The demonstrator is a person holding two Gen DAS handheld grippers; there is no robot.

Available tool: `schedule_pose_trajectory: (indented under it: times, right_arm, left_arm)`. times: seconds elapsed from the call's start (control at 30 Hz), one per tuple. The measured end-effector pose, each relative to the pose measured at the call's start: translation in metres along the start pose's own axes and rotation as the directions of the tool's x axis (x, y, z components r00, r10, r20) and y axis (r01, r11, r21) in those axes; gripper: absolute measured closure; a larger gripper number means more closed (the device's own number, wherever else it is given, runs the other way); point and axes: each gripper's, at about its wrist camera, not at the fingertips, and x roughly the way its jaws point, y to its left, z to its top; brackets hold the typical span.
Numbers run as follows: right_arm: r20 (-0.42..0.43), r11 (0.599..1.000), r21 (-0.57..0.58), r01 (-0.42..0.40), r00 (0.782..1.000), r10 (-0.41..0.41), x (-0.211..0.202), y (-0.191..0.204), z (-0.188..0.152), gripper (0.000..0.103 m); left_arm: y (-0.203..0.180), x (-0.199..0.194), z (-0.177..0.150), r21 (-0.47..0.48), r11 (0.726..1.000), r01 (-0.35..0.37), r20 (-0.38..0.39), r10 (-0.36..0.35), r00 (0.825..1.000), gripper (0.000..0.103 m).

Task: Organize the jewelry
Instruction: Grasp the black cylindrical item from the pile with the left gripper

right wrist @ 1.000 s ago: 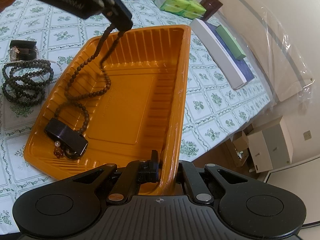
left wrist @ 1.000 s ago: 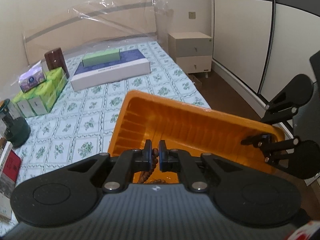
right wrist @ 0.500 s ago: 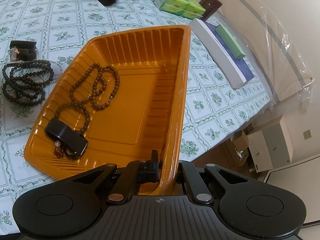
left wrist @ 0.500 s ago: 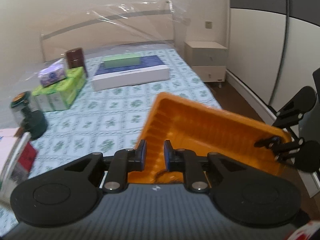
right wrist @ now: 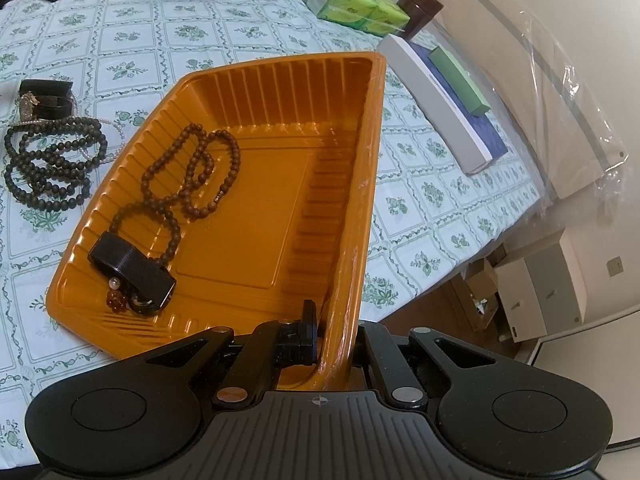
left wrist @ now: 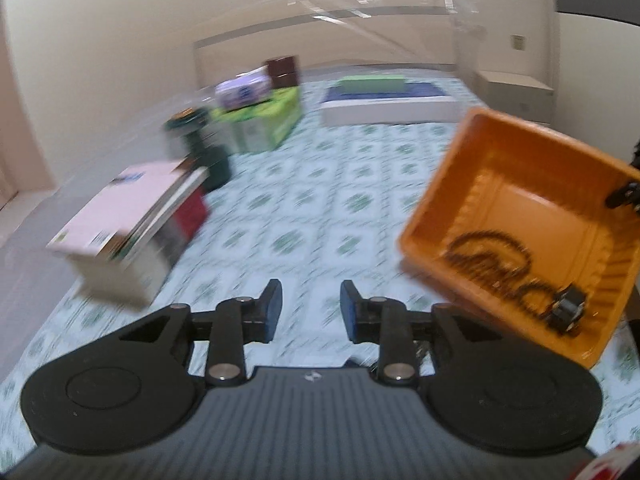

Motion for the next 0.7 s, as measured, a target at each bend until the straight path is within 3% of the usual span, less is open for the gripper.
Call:
schedule_pose_trajectory:
  times: [0.17, 0.3, 0.47, 0.7]
  right_arm:
    - [0.001, 1.0, 0.0, 0.0, 1.0, 0.0, 0.0, 0.0, -0.001, 0.1]
    - [0.0, 1.0, -0.002, 0.0, 1.0, 0.0, 0.0, 0.0, 0.0, 0.1]
    - [-0.002, 1.0, -0.004, 0.001, 1.0, -0.001, 0.0, 0.001, -0.001, 0.1]
    - [-0.007, 1.0, -0.004, 0.001, 1.0, -0.002, 0.0, 0.001, 0.001, 0.1]
  left_arm:
    - [0.016, -0.005, -0.037, -0.026, 0.998, -0.055, -0.042, 0.054, 0.998, 0.071]
    - [0.015, 0.001, -0.064, -0.016, 0.998, -0.057, -0.086, 0.056, 0.995, 0.069]
    - [0.001, 0.014, -0.086, 0.071, 0.997, -0.015, -0.108, 0.023, 0.994, 0.065]
    - [-0.004, 0.047, -0.085, 0.129, 0.989, 0.071, -0.163, -0.05, 0.985, 0.065]
